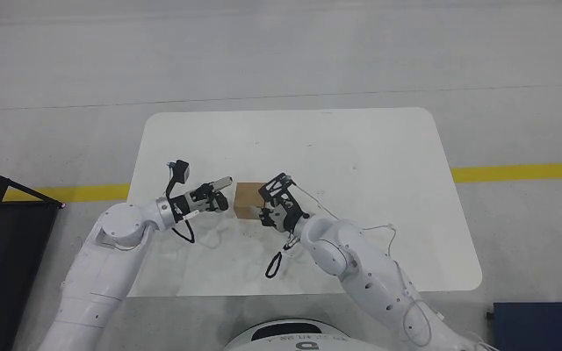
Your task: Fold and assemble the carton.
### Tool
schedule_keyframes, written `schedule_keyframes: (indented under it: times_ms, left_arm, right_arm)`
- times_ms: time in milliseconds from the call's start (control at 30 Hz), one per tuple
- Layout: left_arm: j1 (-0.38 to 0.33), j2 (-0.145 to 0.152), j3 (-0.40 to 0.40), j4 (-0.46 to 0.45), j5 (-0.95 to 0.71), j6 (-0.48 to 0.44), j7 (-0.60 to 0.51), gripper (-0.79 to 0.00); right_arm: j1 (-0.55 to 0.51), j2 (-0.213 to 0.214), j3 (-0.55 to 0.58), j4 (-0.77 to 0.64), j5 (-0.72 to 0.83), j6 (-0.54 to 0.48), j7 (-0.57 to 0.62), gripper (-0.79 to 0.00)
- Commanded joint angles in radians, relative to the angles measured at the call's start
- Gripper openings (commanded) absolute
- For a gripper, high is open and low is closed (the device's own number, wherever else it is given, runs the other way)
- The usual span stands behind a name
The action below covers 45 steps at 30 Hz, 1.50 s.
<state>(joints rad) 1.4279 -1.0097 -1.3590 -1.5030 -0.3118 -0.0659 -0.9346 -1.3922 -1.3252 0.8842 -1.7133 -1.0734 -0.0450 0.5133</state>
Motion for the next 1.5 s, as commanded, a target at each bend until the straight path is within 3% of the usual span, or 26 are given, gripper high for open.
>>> schedule_keyframes:
  times_ms: [0,167,400,433,600,767,800,967,1133,1467]
  left_arm:
    - [0.005,0.002,-0.009,-0.002,-0.007,0.004,-0.012,0.0]
    - [0.0,0.009,-0.03,0.01,0.029,-0.017,-0.025,0.0]
    - [-0.075,0.001,0.01,0.069,0.023,-0.044,-0.038,0.0]
    - [-0.085,0.0,0.019,0.081,0.02,-0.047,-0.043,0.0]
    - [-0.159,-0.012,0.057,0.156,0.032,-0.141,-0.024,0.0]
    - [-0.277,-0.033,0.126,0.265,0.104,-0.3,0.039,0.0]
    - [-0.302,-0.039,0.146,0.293,0.122,-0.33,0.046,0.0]
    - [-0.412,-0.08,0.269,0.423,0.14,-0.432,0.071,0.0]
    - [-0.485,-0.123,0.365,0.524,0.108,-0.478,0.081,0.0]
    - [-0.518,-0.165,0.419,0.627,-0.026,-0.504,0.052,0.0]
  right_arm:
    - [0.004,-0.001,-0.001,0.005,-0.001,-0.001,-0.007,-0.348]
    - [0.014,-0.003,-0.003,0.012,-0.008,-0.002,-0.037,-0.36]
    - [0.017,-0.008,-0.01,0.02,-0.044,0.042,-0.075,-0.4]
    - [0.02,-0.01,-0.013,0.023,-0.046,0.047,-0.079,-0.348]
    - [0.029,-0.011,-0.022,0.024,-0.072,0.021,-0.096,-0.28]
    - [0.016,0.0,-0.01,-0.02,-0.135,-0.037,-0.061,-0.099]
    - [0.011,0.003,-0.007,-0.03,-0.149,-0.046,-0.054,-0.092]
    - [0.004,0.011,-0.01,-0.051,-0.236,-0.076,-0.017,-0.089]
    - [0.034,0.009,-0.031,-0.033,-0.295,-0.105,0.008,-0.108]
    - [0.101,-0.009,-0.064,0.037,-0.307,-0.083,0.031,-0.191]
